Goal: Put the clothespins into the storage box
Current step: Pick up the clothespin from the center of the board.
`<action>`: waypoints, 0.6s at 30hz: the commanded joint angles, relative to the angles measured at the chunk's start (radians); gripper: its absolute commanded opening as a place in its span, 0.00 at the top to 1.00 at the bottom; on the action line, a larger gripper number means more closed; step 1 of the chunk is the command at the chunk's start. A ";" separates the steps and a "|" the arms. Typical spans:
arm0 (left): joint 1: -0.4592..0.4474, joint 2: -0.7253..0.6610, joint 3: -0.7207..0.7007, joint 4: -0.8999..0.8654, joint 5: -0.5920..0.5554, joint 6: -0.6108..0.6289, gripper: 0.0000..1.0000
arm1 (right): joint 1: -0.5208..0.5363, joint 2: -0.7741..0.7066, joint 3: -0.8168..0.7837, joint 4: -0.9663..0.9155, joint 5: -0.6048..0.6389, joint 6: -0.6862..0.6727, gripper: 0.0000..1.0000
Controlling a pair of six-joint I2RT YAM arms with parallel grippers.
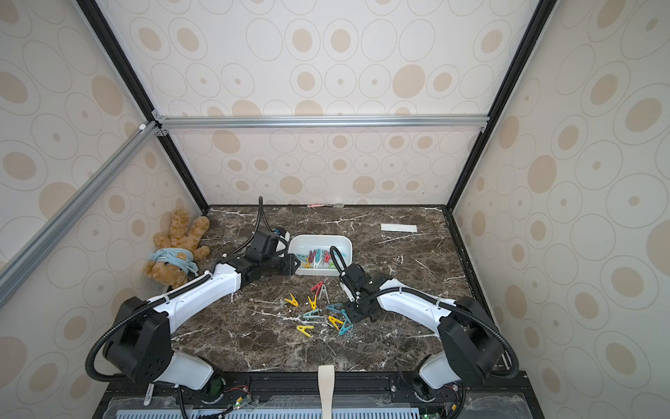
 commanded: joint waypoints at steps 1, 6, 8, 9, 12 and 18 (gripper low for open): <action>0.007 -0.053 -0.015 -0.003 -0.031 -0.025 0.56 | 0.003 0.031 0.026 0.002 -0.013 -0.041 0.66; 0.008 -0.075 -0.021 -0.008 -0.035 -0.027 0.55 | 0.000 0.087 0.038 0.027 -0.005 -0.060 0.69; 0.008 -0.073 -0.021 -0.011 -0.033 -0.026 0.55 | 0.001 0.108 0.044 0.036 -0.014 -0.065 0.71; 0.007 -0.073 -0.022 -0.011 -0.031 -0.027 0.55 | 0.000 0.115 0.046 0.037 -0.012 -0.066 0.71; 0.008 -0.078 -0.026 -0.010 -0.031 -0.029 0.55 | -0.002 0.134 0.053 0.042 -0.003 -0.065 0.71; 0.008 -0.081 -0.033 -0.011 -0.031 -0.031 0.55 | -0.001 0.181 0.073 0.040 -0.012 -0.059 0.75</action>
